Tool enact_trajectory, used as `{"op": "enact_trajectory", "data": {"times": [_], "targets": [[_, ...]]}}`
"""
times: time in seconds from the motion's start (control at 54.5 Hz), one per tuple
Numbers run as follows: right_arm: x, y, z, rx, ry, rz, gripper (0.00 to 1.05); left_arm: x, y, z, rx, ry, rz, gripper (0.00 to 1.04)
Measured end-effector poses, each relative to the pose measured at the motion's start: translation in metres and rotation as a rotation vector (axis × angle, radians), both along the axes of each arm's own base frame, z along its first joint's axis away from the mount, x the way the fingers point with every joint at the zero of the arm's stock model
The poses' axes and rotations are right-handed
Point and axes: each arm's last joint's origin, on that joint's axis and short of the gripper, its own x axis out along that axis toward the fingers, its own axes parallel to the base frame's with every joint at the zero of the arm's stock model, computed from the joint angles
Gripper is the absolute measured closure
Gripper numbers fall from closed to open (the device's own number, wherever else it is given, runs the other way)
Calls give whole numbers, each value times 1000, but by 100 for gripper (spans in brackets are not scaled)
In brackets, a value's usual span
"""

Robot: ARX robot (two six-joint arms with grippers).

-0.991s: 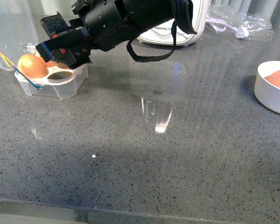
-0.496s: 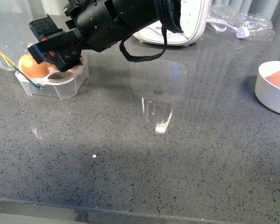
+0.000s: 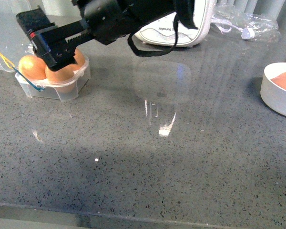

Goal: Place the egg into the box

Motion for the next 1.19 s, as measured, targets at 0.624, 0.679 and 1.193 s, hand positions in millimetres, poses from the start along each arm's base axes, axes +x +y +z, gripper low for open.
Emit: {"op": "enact_trajectory", "data": {"times": [0.624, 0.679, 1.193], "targets": [[-62, -218, 28, 65, -137, -546, 7, 0, 0, 0, 0, 0, 0, 7], [-74, -238, 30, 61, -140, -563, 7, 0, 0, 0, 0, 0, 0, 7], [-179, -264, 58, 174, -407, -929, 27, 0, 0, 0, 0, 0, 0, 7]]}}
